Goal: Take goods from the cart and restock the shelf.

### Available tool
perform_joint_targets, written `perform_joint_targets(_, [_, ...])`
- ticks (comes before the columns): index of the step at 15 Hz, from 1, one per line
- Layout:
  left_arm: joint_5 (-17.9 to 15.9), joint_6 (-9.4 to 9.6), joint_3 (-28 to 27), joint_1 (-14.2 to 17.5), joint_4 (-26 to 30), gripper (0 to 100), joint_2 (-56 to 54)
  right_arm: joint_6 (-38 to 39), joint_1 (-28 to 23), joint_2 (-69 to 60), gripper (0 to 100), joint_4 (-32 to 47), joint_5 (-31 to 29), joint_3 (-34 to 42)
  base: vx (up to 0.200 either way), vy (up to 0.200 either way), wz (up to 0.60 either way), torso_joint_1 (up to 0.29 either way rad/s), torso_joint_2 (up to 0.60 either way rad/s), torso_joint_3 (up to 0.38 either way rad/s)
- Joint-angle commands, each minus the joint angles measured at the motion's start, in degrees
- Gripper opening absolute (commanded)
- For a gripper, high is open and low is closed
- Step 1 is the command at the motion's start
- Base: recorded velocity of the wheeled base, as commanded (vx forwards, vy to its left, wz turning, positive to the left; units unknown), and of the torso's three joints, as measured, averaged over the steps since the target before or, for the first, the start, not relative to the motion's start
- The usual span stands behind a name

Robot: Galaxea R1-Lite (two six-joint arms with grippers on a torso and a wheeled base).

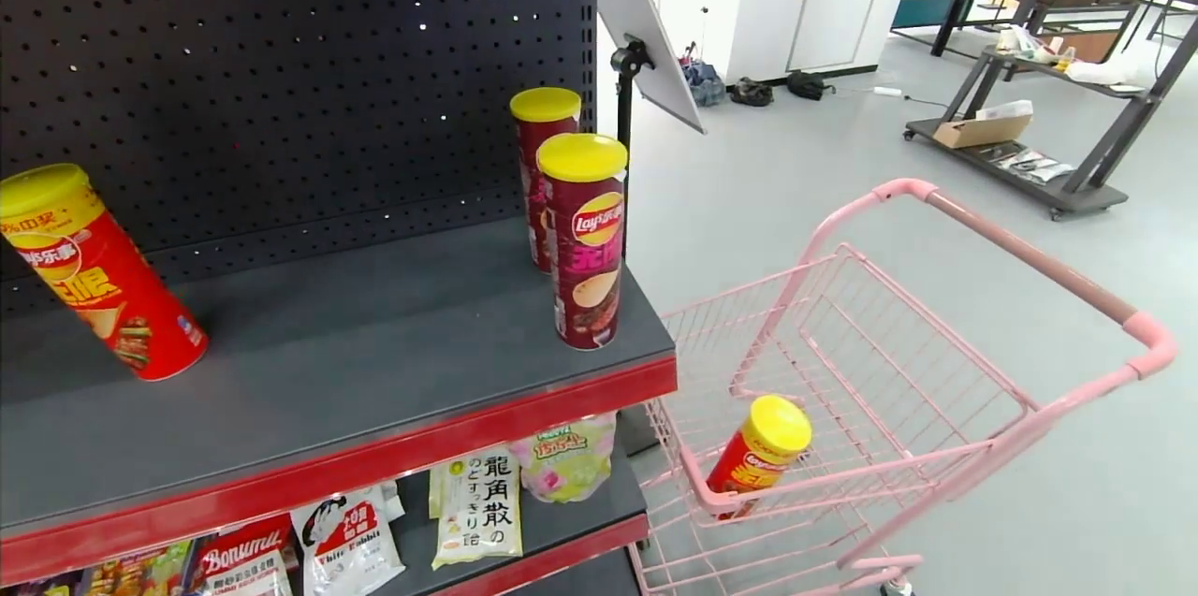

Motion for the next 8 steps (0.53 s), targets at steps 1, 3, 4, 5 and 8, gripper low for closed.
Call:
perform_joint_targets(1, [0.0, -0.01, 0.0, 0.0, 0.0, 100, 0.1, 0.1, 0.0, 0.0, 100, -0.1, 0.0, 0.0, 0.0, 0.0, 0.0, 0.0, 0.0, 0.0])
perform_joint_targets(3, [0.0, -0.01, 0.0, 0.0, 0.0, 100, 0.1, 0.1, 0.0, 0.0, 100, -0.1, 0.0, 0.0, 0.0, 0.0, 0.0, 0.0, 0.0, 0.0])
perform_joint_targets(4, [0.0, -0.01, 0.0, 0.0, 0.0, 100, 0.1, 0.2, 0.0, 0.0, 100, -0.1, 0.0, 0.0, 0.0, 0.0, 0.0, -0.11, 0.29, 0.154])
perform_joint_targets(5, [0.0, -0.01, 0.0, 0.0, 0.0, 100, 0.1, 0.1, 0.0, 0.0, 100, -0.1, 0.0, 0.0, 0.0, 0.0, 0.0, -0.139, 0.34, 0.193])
perform_joint_targets(8, [0.0, -0.01, 0.0, 0.0, 0.0, 100, 0.1, 0.1, 0.0, 0.0, 100, -0.1, 0.0, 0.0, 0.0, 0.0, 0.0, -0.128, 0.35, 0.207])
